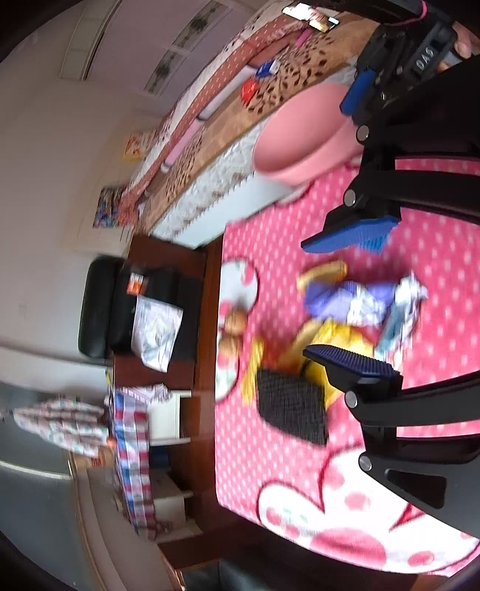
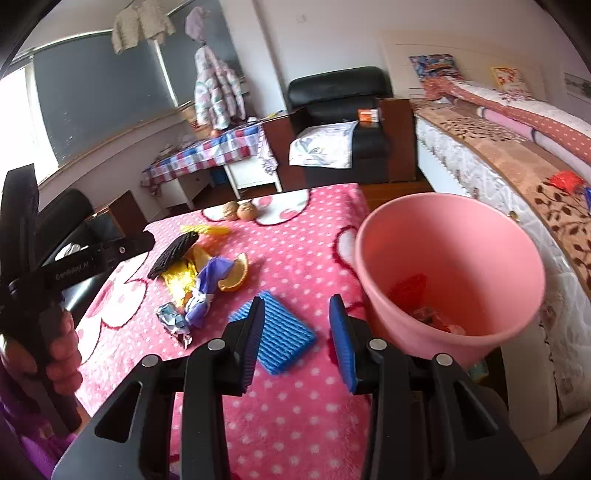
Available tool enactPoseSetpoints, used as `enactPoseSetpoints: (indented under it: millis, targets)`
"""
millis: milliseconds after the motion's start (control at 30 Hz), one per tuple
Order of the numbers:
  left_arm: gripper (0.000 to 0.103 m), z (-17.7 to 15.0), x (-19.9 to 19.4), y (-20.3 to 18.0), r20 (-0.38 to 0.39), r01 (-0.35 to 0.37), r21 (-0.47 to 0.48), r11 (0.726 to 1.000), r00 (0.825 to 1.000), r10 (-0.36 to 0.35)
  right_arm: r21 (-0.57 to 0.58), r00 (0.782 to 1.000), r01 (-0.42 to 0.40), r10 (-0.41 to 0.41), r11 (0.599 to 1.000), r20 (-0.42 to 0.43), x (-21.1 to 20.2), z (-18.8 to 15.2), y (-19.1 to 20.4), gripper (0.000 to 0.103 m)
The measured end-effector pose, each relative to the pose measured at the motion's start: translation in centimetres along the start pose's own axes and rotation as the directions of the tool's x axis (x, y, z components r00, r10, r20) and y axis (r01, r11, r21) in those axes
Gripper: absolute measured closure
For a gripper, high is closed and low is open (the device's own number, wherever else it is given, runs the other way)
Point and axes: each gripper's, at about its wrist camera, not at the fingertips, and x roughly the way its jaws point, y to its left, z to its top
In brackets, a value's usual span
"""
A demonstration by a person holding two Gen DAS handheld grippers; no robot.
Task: Collect trash
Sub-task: 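Move both tools back over the table toward the black mesh net, then grasp the black mesh net with the left tool while the right tool grasps the yellow mesh net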
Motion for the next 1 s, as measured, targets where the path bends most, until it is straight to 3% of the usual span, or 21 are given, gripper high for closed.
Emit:
enactPoseSetpoints:
  millis: [200, 600, 633, 767, 1000]
  targets:
    - [0.051, 0.0, 1.9, 3.7, -0.038, -0.082, -0.05, 0.995, 0.996, 0.08, -0.029, 0.997, -0.059, 0.058, 0.998, -0.05, 1.7, -0.1, 0.5, 0.066]
    - [0.051, 0.7, 7.9, 6.9, -0.088, -0.114, -0.054, 0.992, 0.99, 0.109, -0.057, 0.993, -0.101, 0.097, 0.993, -0.067, 3.8, 2.7, 1.5, 0.066]
    - [0.054, 0.5, 8.3, 7.2, -0.094, -0.115, -0.055, 0.992, 0.99, 0.109, -0.06, 0.992, -0.105, 0.101, 0.993, -0.071, 4.0, 3.0, 1.7, 0.066]
    - [0.093, -0.3, 8.8, 8.7, -0.112, -0.086, -0.083, 0.993, 0.991, 0.076, -0.063, 0.984, -0.16, 0.154, 0.985, -0.09, 5.6, 4.8, 3.2, 0.066]
    - [0.095, -0.9, 5.9, 11.4, -0.05, -0.079, -0.149, 0.986, 0.996, 0.072, -0.117, 0.964, -0.246, 0.23, 0.962, -0.135, 10.0, 7.5, 7.7, 0.066]
